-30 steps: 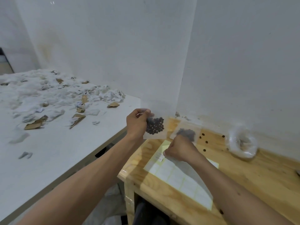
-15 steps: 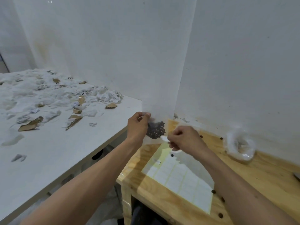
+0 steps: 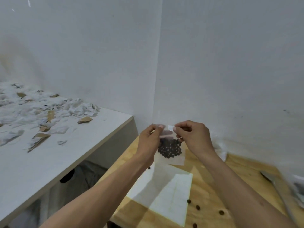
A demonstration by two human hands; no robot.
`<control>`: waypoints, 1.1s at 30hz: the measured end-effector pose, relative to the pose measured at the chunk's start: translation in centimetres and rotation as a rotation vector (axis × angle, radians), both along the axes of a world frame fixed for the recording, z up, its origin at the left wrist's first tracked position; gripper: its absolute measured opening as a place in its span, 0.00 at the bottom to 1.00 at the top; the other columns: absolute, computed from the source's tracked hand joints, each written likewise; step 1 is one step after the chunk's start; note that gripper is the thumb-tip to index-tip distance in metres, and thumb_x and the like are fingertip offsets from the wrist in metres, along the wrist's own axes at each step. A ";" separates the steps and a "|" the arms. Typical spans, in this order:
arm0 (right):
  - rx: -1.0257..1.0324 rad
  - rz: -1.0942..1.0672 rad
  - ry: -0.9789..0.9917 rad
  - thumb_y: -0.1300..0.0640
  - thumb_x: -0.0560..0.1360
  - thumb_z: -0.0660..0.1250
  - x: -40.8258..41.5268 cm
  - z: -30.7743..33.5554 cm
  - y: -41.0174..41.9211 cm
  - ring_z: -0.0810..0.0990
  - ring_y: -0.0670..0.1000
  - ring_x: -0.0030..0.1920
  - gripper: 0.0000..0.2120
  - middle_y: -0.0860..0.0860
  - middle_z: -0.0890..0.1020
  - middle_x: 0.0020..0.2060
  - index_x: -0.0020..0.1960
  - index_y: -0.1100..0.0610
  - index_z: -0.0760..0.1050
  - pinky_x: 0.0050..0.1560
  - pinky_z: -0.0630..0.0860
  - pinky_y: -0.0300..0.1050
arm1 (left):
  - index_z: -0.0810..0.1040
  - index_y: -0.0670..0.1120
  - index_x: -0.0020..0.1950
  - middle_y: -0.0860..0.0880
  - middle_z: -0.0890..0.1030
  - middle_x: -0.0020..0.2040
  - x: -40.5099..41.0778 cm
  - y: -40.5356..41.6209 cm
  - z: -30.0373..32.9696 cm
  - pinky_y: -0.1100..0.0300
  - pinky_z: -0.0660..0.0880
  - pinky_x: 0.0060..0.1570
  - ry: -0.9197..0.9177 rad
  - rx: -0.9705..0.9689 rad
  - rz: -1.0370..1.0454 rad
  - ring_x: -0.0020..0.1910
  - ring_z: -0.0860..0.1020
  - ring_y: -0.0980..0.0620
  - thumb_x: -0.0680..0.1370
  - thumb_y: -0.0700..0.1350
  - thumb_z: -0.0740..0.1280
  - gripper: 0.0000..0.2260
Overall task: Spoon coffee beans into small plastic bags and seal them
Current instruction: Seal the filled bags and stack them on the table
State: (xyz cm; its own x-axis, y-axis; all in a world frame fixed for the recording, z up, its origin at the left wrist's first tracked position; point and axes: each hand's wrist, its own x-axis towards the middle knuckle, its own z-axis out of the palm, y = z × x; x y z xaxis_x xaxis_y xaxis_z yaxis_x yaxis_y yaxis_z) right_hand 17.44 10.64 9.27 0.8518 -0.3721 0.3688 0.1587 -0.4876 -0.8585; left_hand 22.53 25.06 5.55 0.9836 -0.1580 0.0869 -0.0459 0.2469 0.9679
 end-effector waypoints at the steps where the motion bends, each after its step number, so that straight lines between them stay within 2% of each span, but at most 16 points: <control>1: 0.011 -0.009 -0.010 0.58 0.74 0.77 -0.2 -0.1 -0.4 0.85 0.44 0.33 0.06 0.44 0.87 0.34 0.41 0.48 0.85 0.34 0.79 0.32 | 0.83 0.46 0.52 0.54 0.87 0.41 -0.1 -0.5 0.0 0.61 0.73 0.38 -0.003 0.009 -0.007 0.36 0.84 0.61 0.82 0.48 0.67 0.08; 5: 0.007 -0.051 -0.030 0.57 0.74 0.77 -0.8 -0.4 -1.9 0.84 0.41 0.32 0.05 0.41 0.86 0.34 0.41 0.48 0.85 0.33 0.77 0.29 | 0.84 0.45 0.51 0.50 0.88 0.46 -0.8 -2.0 0.5 0.54 0.74 0.46 -0.005 0.011 -0.063 0.48 0.86 0.51 0.78 0.53 0.72 0.12; 7: -0.011 -0.085 -0.037 0.56 0.74 0.77 -1.0 -0.5 -2.4 0.84 0.41 0.33 0.04 0.41 0.86 0.33 0.42 0.49 0.85 0.36 0.78 0.31 | 0.85 0.44 0.50 0.50 0.88 0.46 -1.0 -2.6 0.7 0.55 0.73 0.45 -0.016 0.022 -0.101 0.46 0.87 0.50 0.76 0.53 0.74 0.12; 9: -0.028 -0.115 -0.043 0.56 0.74 0.77 -1.2 -0.7 -2.9 0.85 0.42 0.36 0.02 0.43 0.86 0.34 0.43 0.50 0.86 0.41 0.82 0.39 | 0.86 0.44 0.48 0.48 0.88 0.46 -1.1 -3.3 0.7 0.59 0.74 0.44 -0.031 0.017 -0.121 0.45 0.88 0.49 0.75 0.48 0.76 0.08; 11: -0.045 -0.144 -0.035 0.54 0.74 0.77 -1.5 -0.9 -3.3 0.85 0.41 0.38 0.02 0.43 0.86 0.35 0.45 0.50 0.85 0.46 0.84 0.43 | 0.86 0.42 0.46 0.46 0.88 0.45 -1.2 -4.0 0.8 0.63 0.77 0.42 -0.036 -0.001 -0.128 0.44 0.88 0.46 0.75 0.42 0.76 0.04; 12: -0.057 -0.171 -0.029 0.52 0.73 0.78 -1.7 -1.0 -3.5 0.84 0.40 0.38 0.05 0.42 0.86 0.36 0.47 0.51 0.85 0.46 0.83 0.40 | 0.86 0.41 0.46 0.45 0.88 0.44 -1.3 -4.3 0.8 0.65 0.77 0.41 -0.036 -0.004 -0.133 0.43 0.88 0.46 0.75 0.40 0.76 0.03; 14: -0.079 -0.260 -0.016 0.46 0.70 0.80 -2.1 -1.1 -4.0 0.82 0.40 0.41 0.17 0.41 0.83 0.40 0.54 0.51 0.80 0.43 0.77 0.33 | 0.85 0.41 0.47 0.45 0.88 0.43 -1.5 -4.9 0.6 0.65 0.77 0.42 -0.036 -0.002 -0.142 0.43 0.87 0.46 0.76 0.40 0.74 0.03; 16: -0.036 -0.325 0.053 0.40 0.66 0.81 -2.5 -1.2 -5.0 0.80 0.44 0.48 0.33 0.44 0.80 0.50 0.64 0.50 0.73 0.46 0.74 0.38 | 0.84 0.40 0.50 0.44 0.88 0.44 -1.7 -5.3 0.6 0.62 0.77 0.46 -0.026 -0.029 -0.163 0.44 0.87 0.46 0.78 0.41 0.73 0.05; 17: 0.039 -0.307 0.108 0.38 0.65 0.81 -2.8 -1.1 -5.6 0.80 0.47 0.51 0.37 0.46 0.79 0.54 0.67 0.50 0.71 0.49 0.75 0.42 | 0.84 0.40 0.52 0.43 0.88 0.45 -1.8 -5.6 0.6 0.59 0.78 0.48 -0.019 -0.051 -0.178 0.45 0.87 0.45 0.78 0.41 0.73 0.06; 18: 0.143 -0.250 0.140 0.38 0.65 0.81 -3.0 -0.9 -6.2 0.81 0.49 0.53 0.36 0.47 0.80 0.55 0.66 0.51 0.74 0.52 0.77 0.46 | 0.84 0.39 0.52 0.42 0.88 0.45 -1.9 -5.9 0.6 0.56 0.79 0.51 -0.014 -0.067 -0.193 0.46 0.87 0.44 0.78 0.41 0.73 0.06; 20: 0.291 -0.088 0.140 0.42 0.68 0.80 -3.5 -0.8 -7.4 0.85 0.52 0.49 0.19 0.49 0.87 0.47 0.53 0.52 0.85 0.47 0.80 0.47 | 0.85 0.39 0.51 0.40 0.88 0.46 -2.0 -6.5 0.7 0.52 0.80 0.54 -0.022 -0.068 -0.231 0.46 0.87 0.42 0.77 0.41 0.73 0.06; 21: 0.302 -0.043 0.126 0.45 0.69 0.80 -3.7 -0.8 -7.8 0.86 0.51 0.45 0.12 0.48 0.88 0.42 0.47 0.51 0.87 0.42 0.80 0.44 | 0.85 0.39 0.50 0.40 0.87 0.46 -2.1 -6.9 0.7 0.52 0.81 0.54 -0.033 -0.057 -0.250 0.46 0.87 0.42 0.77 0.42 0.74 0.07; 23: 0.304 -0.022 0.086 0.48 0.71 0.79 -4.0 -1.1 -8.4 0.87 0.50 0.44 0.05 0.47 0.89 0.39 0.42 0.48 0.88 0.45 0.82 0.44 | 0.86 0.39 0.49 0.39 0.87 0.44 -2.3 -7.7 0.8 0.54 0.82 0.51 -0.058 -0.035 -0.261 0.45 0.87 0.42 0.76 0.43 0.75 0.07; 25: 0.293 -0.045 0.067 0.49 0.73 0.78 -4.2 -1.4 -9.0 0.88 0.49 0.44 0.04 0.47 0.89 0.40 0.42 0.49 0.88 0.50 0.82 0.47 | 0.85 0.39 0.46 0.39 0.87 0.42 -2.4 -8.5 0.8 0.54 0.82 0.47 -0.099 -0.010 -0.246 0.43 0.87 0.41 0.76 0.42 0.75 0.06; 29: 0.158 -0.157 0.041 0.49 0.76 0.75 -4.6 -1.6 -9.9 0.84 0.39 0.39 0.07 0.42 0.87 0.37 0.42 0.51 0.86 0.44 0.76 0.39 | 0.81 0.42 0.37 0.48 0.84 0.31 -2.9 -10.3 0.7 0.63 0.80 0.37 -0.160 0.023 -0.230 0.35 0.86 0.49 0.78 0.40 0.74 0.10; 33: 0.051 -0.243 0.023 0.50 0.79 0.70 -5.4 -1.3 -10.5 0.83 0.44 0.40 0.11 0.45 0.85 0.37 0.43 0.54 0.84 0.41 0.75 0.41 | 0.81 0.34 0.41 0.47 0.84 0.33 -3.2 -11.9 1.0 0.61 0.81 0.39 -0.175 0.010 -0.243 0.38 0.87 0.47 0.78 0.41 0.74 0.10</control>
State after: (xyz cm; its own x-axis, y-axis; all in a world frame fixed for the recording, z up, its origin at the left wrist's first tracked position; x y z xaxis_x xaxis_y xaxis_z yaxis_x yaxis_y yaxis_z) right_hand 12.01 0.18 8.00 0.7428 -0.5846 0.3264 0.0225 -0.4654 -0.8848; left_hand 19.35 13.13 6.50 0.8869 -0.3888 0.2493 -0.1533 0.2613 0.9530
